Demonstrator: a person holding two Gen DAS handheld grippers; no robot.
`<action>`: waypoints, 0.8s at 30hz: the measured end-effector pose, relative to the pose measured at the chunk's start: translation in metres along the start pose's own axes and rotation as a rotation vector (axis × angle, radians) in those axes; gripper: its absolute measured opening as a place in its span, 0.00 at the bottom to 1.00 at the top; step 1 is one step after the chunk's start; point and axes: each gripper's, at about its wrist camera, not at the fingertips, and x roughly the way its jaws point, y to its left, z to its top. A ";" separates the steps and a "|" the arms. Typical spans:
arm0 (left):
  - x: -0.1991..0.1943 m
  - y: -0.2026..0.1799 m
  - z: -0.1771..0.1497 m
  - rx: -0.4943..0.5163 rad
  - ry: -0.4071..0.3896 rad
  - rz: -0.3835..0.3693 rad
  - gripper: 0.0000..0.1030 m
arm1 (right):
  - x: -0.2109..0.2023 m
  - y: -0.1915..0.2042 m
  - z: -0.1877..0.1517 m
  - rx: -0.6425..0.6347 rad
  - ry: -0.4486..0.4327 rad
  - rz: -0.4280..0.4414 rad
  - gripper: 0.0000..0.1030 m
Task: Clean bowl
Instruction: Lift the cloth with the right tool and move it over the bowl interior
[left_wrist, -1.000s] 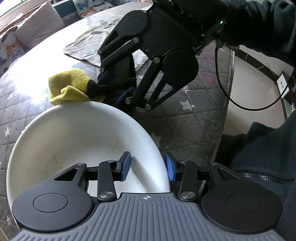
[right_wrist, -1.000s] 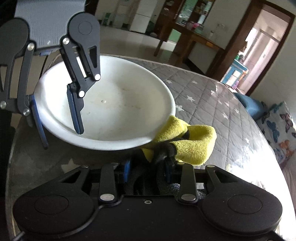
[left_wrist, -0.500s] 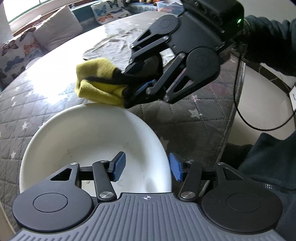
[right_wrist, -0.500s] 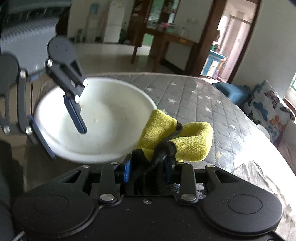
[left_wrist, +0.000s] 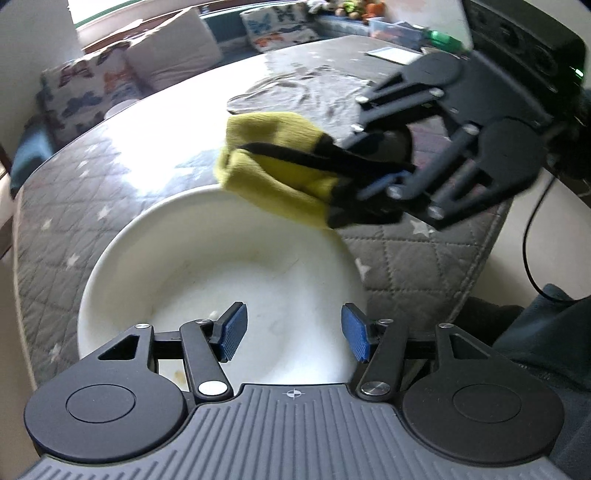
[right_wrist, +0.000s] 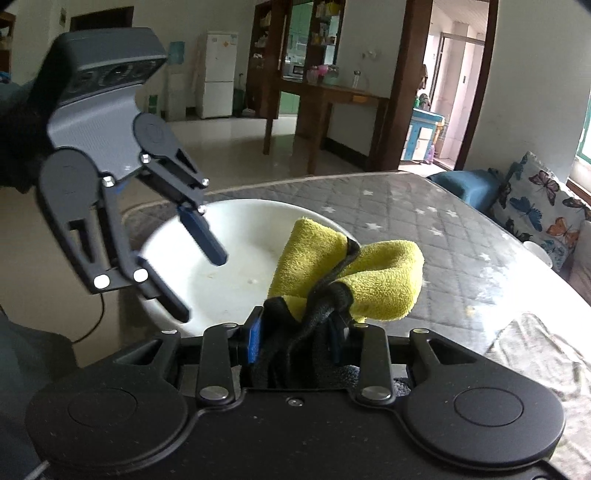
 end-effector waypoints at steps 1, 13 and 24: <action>-0.021 0.006 -0.028 -0.010 -0.002 0.008 0.56 | 0.000 0.002 0.000 0.000 -0.002 -0.001 0.35; -0.183 -0.040 -0.177 -0.250 -0.019 0.166 0.56 | 0.008 0.037 0.005 -0.007 -0.011 0.038 0.35; -0.254 -0.048 -0.263 -0.572 -0.046 0.306 0.59 | 0.008 0.049 0.006 0.021 -0.018 0.022 0.36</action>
